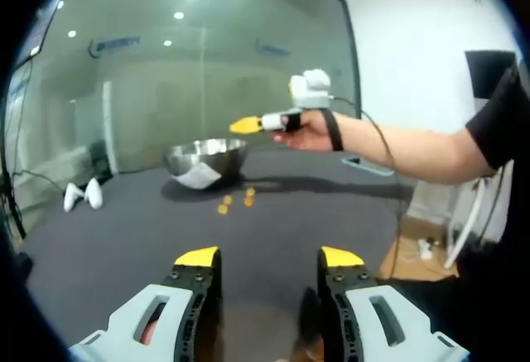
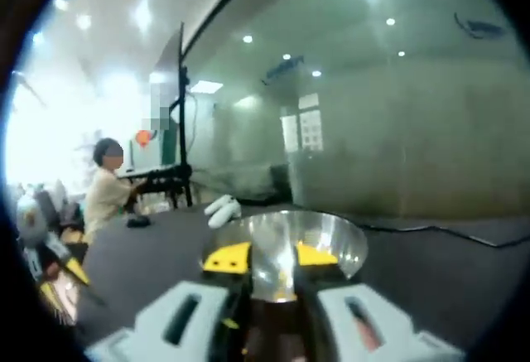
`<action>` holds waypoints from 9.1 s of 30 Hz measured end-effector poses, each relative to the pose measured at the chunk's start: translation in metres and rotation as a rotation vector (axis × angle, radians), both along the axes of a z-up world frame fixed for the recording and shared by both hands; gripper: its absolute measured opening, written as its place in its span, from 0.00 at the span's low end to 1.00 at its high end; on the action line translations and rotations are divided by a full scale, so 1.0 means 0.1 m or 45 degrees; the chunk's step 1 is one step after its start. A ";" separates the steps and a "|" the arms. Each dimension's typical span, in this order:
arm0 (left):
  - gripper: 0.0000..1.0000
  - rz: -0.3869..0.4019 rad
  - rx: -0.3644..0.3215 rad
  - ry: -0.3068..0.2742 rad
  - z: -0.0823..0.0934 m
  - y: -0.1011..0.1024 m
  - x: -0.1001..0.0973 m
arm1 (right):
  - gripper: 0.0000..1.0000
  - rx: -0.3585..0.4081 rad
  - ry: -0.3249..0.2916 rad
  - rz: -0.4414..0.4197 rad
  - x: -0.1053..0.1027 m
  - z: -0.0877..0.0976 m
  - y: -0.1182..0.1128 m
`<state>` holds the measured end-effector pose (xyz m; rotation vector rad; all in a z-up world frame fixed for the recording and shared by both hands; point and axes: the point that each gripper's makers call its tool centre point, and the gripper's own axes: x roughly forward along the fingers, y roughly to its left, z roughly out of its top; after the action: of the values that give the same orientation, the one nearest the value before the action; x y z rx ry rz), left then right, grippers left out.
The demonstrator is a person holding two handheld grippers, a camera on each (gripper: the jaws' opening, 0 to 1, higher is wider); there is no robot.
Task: Pick up the QQ candy scattered on the table and place it into the stainless steel bowl on the table
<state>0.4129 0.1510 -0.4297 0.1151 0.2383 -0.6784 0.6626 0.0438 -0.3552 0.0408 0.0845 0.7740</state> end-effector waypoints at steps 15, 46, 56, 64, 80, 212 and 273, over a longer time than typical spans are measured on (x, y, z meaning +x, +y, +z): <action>0.48 -0.002 -0.004 0.000 -0.03 0.02 -0.03 | 0.23 -0.198 0.037 0.287 -0.71 -0.59 -0.03; 0.48 0.002 -0.010 0.000 -0.05 0.07 0.01 | 0.22 -0.417 0.091 0.488 -0.97 -1.12 0.36; 0.48 0.017 0.033 -0.003 -0.09 0.13 0.03 | 0.22 -0.461 0.128 0.512 -0.91 -1.20 0.54; 0.48 0.020 0.059 -0.005 -0.11 0.11 0.01 | 0.14 -0.445 0.174 0.468 -0.82 -1.25 0.56; 0.48 0.017 0.046 -0.001 -0.10 0.07 -0.01 | 0.10 -0.425 0.151 0.450 -0.92 -1.09 0.55; 0.47 0.073 0.049 0.001 -0.02 0.15 0.02 | 0.09 -0.320 -0.203 0.359 -0.84 -0.27 0.52; 0.47 0.091 0.021 -0.034 0.06 0.13 0.00 | 0.31 -0.256 0.007 0.366 -0.93 -0.70 0.09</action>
<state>0.4132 0.1643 -0.4235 0.1311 0.2216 -0.6037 0.5697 0.0533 -0.4255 -0.1637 0.1755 1.0490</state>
